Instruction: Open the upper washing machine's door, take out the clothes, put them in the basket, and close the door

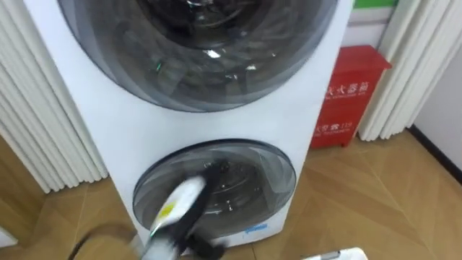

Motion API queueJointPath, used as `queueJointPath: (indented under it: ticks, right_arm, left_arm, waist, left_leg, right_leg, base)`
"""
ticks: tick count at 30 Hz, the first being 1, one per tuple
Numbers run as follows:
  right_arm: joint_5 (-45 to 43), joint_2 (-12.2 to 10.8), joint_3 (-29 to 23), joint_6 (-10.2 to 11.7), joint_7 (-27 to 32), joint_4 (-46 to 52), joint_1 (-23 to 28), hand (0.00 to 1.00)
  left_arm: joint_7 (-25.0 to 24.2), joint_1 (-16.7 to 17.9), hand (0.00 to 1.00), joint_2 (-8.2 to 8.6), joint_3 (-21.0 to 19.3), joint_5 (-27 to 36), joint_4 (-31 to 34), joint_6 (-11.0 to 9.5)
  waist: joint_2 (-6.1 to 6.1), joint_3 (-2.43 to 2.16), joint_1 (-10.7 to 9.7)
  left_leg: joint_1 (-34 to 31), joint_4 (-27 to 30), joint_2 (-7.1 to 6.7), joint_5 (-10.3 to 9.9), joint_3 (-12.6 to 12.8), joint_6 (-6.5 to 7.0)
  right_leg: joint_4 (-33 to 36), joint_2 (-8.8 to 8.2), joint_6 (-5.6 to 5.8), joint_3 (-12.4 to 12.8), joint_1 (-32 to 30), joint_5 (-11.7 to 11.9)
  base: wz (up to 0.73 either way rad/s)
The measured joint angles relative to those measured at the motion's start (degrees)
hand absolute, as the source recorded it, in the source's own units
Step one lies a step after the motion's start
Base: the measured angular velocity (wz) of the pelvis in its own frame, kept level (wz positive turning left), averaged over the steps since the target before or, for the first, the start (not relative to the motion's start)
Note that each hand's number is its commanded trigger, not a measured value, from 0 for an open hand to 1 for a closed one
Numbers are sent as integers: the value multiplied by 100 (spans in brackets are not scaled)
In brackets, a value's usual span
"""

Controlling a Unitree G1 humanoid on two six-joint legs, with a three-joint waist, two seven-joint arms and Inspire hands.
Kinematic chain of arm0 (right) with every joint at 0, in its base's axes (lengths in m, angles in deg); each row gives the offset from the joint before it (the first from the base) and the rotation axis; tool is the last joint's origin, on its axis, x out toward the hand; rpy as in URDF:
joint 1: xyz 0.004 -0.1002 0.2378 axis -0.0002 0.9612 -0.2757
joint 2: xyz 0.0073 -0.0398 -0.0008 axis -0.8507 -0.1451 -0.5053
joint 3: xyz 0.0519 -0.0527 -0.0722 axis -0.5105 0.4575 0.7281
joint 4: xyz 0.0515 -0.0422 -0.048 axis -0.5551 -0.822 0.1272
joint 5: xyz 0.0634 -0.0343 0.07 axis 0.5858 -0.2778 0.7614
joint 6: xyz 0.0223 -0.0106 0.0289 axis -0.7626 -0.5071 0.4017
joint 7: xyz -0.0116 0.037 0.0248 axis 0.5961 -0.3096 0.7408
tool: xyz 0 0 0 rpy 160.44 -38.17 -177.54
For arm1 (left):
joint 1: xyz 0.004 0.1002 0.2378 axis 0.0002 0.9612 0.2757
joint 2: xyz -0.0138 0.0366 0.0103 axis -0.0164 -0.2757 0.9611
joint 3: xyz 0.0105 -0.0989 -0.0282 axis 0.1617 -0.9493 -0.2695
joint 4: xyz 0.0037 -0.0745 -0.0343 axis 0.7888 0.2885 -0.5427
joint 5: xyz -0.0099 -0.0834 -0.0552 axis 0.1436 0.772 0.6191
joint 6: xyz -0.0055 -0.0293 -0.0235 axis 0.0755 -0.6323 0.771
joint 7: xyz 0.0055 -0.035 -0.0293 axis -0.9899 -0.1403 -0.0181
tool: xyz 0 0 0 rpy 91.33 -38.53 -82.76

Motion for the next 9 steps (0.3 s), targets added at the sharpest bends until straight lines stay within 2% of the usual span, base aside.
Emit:
queueJointPath:
  ticks: [1, 2, 4, 5, 7, 9]
  right_arm:
    - [141, -25, -129, -10, -10, -61, 69, 0]
    - [323, -107, -343, -7, -10, -254, 63, 0]
    - [743, -188, -509, -31, 1, -565, 68, 0]
    - [1019, -206, -538, -78, -6, -708, 72, 0]
    - [1391, -223, -539, -132, -48, -879, 96, 0]
    - [1590, -225, -565, -164, -82, -1028, 113, 0]
  left_arm:
    - [55, 215, 0, 23, -259, 5, -569, 18]
    - [136, 397, 0, 60, -577, 40, -1164, 40]
    - [285, 649, 0, 71, -940, 274, -1933, 80]
    - [401, 791, 0, 69, -1158, 463, -2317, 147]
    - [595, 1036, 0, 93, -1364, 447, -2784, 245]
    - [662, 1221, 0, 143, -1510, 447, -3102, 459]
  waist:
    - [-24, -12, 65]
    - [-39, 2, 109]
    - [-32, 15, 228]
    - [-63, 1, 301]
    - [-58, 6, 390]
    - [-41, 25, 393]
  left_leg:
    - [20, -2, 13, -7, -6, -10]
    - [69, -15, 30, -8, -73, -12]
    - [112, -33, 45, -31, -104, -39]
    - [112, -72, 70, -64, -123, -44]
    - [125, -74, 85, -80, -136, -58]
    - [166, -79, 81, -85, -185, -56]
  right_leg:
    - [-9, 16, -2, -19, 15, -2]
    - [-36, 18, -5, -56, 79, -4]
    - [-72, 40, -4, -113, 140, -5]
    - [-104, 58, -4, -166, 165, -5]
    - [-101, 72, -5, -229, 182, -5]
    - [-99, 72, -5, -317, 246, -5]
  base:
    - [5]
    - [5]
    - [6]
    - [0]
    - [5]
    - [10]
